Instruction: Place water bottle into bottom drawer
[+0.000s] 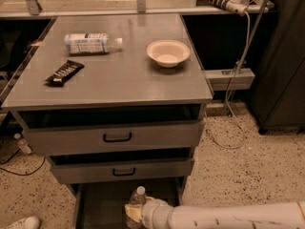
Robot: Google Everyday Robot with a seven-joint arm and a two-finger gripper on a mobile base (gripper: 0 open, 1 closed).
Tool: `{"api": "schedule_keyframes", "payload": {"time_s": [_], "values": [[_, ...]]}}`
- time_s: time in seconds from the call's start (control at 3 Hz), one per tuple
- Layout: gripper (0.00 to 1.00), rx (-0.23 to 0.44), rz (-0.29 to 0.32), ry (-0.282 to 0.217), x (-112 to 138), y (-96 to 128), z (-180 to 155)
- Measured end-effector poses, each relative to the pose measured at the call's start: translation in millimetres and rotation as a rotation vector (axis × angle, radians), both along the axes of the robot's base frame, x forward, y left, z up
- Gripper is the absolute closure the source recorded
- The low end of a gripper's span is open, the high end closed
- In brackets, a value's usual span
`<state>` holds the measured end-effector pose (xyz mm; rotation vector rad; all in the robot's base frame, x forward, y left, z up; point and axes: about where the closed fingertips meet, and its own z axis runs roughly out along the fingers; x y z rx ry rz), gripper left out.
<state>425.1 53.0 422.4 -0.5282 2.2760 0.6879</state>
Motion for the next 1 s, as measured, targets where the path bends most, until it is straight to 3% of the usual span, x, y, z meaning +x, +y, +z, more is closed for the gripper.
{"api": "schedule_keyframes", "payload": {"time_s": [0.33, 0.67, 1.0], "values": [[1.00, 0.031, -0.045, 0.016, -3, -4, -24], [1.00, 0.092, -0.146, 0.017, 5, -4, -102], [1.00, 0.092, -0.146, 0.017, 5, -4, -102]]}}
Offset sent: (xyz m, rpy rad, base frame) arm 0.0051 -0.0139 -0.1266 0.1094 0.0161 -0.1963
